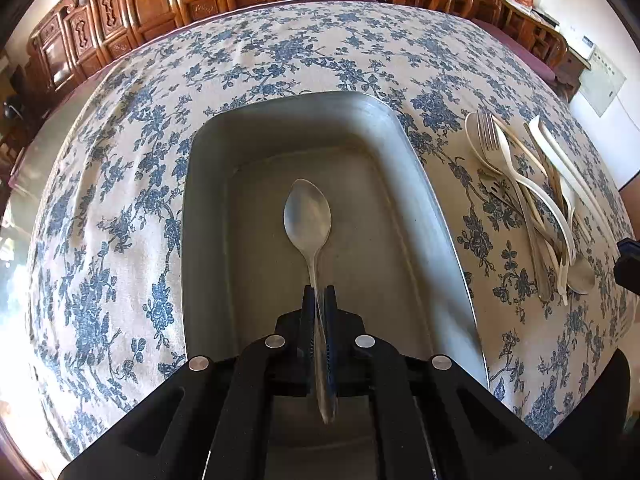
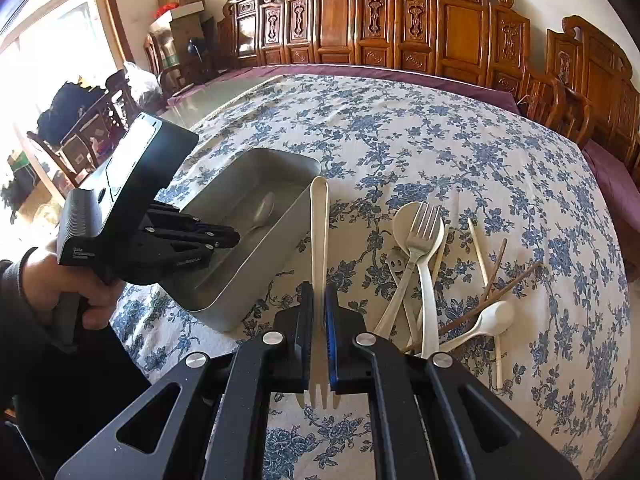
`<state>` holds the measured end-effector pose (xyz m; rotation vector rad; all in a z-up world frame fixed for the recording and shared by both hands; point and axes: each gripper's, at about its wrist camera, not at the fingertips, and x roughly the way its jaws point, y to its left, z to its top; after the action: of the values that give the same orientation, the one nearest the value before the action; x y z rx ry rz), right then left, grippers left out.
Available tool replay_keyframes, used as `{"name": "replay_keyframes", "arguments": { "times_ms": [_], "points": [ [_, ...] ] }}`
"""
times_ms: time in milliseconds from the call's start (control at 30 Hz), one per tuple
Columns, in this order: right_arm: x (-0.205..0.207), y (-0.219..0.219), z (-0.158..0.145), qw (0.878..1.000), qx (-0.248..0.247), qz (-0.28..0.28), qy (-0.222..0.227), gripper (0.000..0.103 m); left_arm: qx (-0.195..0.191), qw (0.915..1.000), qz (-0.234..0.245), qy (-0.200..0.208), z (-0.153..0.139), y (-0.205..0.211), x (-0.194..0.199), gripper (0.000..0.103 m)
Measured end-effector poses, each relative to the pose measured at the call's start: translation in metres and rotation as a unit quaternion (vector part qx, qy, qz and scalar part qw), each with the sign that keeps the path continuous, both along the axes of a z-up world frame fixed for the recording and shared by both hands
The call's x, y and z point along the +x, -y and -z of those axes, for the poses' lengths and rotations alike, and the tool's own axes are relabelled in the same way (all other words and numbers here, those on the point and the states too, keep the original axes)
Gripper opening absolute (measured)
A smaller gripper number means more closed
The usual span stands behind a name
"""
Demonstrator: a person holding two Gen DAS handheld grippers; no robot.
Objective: Organize utensils
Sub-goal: 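Carry the metal spoon over the grey tray and release it with the left tool, then lower the white fork into the tray and open the right tool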
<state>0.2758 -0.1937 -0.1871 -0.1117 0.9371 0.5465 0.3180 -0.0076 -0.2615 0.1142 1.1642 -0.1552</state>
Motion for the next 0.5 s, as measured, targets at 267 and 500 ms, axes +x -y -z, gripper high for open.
{"name": "replay_keyframes", "arguments": {
  "times_ms": [267,500],
  "points": [
    [0.004,-0.022,-0.005,1.000,0.000,0.002,-0.001,0.007,-0.040,0.9981,-0.008,0.046,-0.025,-0.019,-0.015,0.004],
    [0.013,-0.061,-0.006,1.000,0.004,-0.002,-0.007,0.007,-0.063,0.9938,-0.024,0.088,-0.047,-0.046,-0.026,0.004]
  ]
}}
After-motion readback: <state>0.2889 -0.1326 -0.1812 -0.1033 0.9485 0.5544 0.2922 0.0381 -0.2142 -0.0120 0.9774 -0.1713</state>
